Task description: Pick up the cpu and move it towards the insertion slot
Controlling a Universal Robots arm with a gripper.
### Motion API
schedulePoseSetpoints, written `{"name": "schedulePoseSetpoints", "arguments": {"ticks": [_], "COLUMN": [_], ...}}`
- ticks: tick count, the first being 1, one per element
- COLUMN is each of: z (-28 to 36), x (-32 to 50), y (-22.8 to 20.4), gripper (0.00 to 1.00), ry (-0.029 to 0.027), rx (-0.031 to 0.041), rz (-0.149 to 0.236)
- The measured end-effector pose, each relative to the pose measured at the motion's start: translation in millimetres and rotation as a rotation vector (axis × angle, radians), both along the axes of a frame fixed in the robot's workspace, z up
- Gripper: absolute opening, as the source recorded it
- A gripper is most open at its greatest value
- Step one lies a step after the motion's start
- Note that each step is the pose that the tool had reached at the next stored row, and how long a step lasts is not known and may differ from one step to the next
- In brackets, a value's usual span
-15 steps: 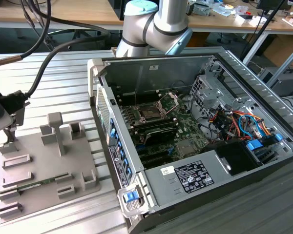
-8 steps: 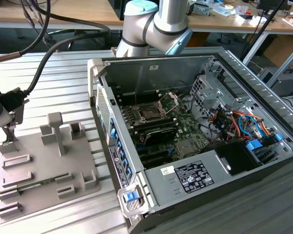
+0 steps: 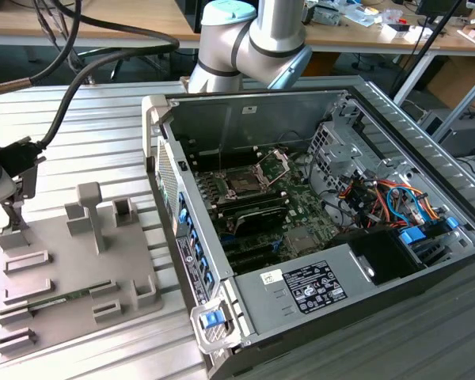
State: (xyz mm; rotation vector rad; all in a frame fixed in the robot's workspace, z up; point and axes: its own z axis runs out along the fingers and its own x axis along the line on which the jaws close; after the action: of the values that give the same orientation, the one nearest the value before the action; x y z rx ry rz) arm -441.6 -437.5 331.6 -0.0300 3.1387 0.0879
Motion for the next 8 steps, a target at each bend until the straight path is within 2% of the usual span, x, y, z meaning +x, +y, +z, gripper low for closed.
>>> {"name": "schedulePoseSetpoints", "arguments": {"ticks": [8], "z": [3.9], "x": [0.0], "y": [0.0], "gripper": [0.55], "ry": [0.0000], "rx": [0.0011], "rz": [0.000]}}
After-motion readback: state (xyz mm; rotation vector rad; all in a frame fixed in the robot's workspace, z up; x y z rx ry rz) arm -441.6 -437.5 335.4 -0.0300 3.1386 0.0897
